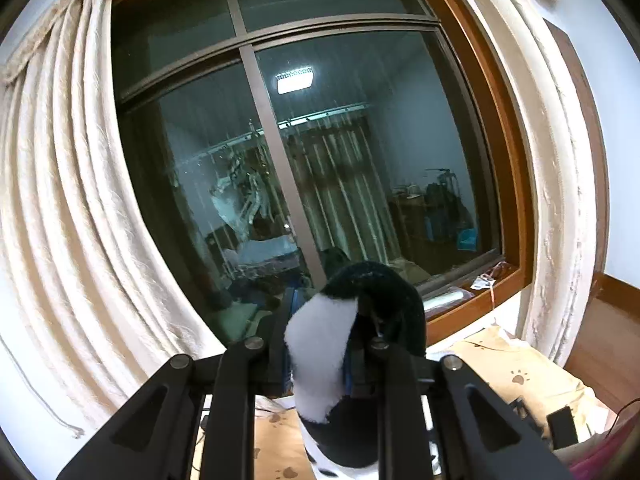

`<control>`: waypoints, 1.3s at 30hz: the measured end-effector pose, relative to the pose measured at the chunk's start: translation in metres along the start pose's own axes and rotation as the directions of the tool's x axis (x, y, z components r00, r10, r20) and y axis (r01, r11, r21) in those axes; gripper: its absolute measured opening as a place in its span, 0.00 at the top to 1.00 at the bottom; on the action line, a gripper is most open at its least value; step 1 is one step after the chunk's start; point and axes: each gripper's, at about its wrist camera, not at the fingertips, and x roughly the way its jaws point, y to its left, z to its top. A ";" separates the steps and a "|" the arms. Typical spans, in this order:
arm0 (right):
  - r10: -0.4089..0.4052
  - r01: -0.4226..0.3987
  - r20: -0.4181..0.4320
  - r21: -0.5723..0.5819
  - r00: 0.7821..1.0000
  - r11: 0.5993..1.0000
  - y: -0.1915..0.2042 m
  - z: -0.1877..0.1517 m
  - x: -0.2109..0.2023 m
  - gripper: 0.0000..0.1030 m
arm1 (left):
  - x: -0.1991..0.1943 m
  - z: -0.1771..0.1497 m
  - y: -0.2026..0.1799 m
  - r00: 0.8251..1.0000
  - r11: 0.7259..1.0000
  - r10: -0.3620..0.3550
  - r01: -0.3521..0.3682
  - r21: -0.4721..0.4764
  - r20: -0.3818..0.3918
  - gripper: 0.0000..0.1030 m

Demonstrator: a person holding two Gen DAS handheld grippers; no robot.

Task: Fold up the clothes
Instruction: 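Lift the fleece up off the bed with both grippers, holding it hanging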

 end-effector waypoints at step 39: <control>-0.477 0.410 0.531 0.248 0.700 0.878 -0.159 0.243 -0.172 0.95 | -0.001 -0.172 -0.001 0.933 0.847 -0.355 0.293 -0.443 -0.062 0.79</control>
